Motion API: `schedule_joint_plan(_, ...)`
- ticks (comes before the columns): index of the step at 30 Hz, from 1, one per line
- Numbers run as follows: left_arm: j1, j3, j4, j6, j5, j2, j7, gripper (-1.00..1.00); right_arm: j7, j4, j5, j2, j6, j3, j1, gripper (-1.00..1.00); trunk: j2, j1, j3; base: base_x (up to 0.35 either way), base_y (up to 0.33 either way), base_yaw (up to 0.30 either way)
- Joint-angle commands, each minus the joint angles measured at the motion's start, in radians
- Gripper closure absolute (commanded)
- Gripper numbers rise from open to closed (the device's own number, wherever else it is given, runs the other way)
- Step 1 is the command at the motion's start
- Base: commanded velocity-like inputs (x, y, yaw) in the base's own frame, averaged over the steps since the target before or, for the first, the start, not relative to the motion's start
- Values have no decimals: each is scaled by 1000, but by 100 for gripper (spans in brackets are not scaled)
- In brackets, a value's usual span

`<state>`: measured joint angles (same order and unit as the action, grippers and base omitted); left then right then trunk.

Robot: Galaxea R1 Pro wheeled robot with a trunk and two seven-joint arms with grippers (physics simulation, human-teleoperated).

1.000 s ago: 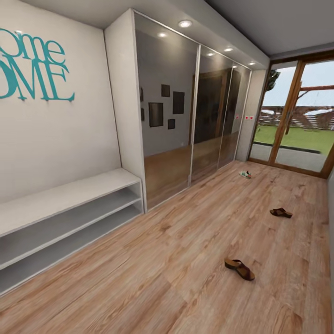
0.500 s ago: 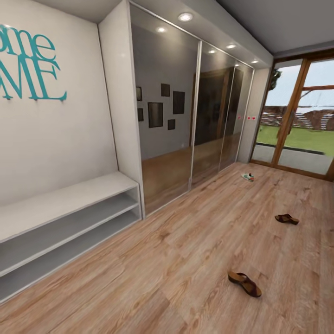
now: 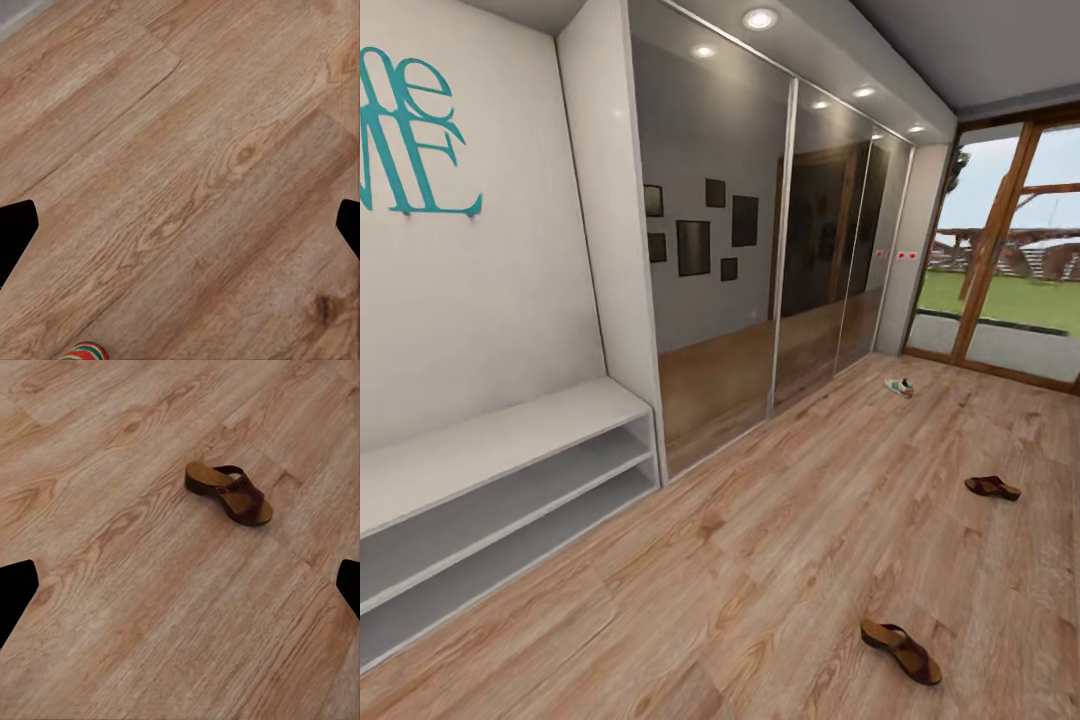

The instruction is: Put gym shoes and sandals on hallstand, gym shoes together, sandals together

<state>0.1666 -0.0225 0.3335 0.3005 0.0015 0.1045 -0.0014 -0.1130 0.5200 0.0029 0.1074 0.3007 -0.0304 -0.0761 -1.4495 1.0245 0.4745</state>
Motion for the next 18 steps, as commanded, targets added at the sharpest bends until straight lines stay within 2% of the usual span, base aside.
schedule_joint_plan(1, 1, -2, -1, 3, 0, 0, 0, -100, -2, -1, 0, 0, 3, 0, -1, -100, 0, 0, 1, 296, -136, 0)
schedule_joint_plan(13, 1, -2, -1, 3, 0, 0, 0, -100, -2, 1, -1, -1, 3, 0, -1, -100, 0, 0, 1, 284, -158, 3)
schedule_joint_plan(18, 1, -2, -1, 3, 0, 0, 0, -100, -2, 2, -1, -1, 3, 0, -1, -100, 0, 0, 1, 281, -165, 135)
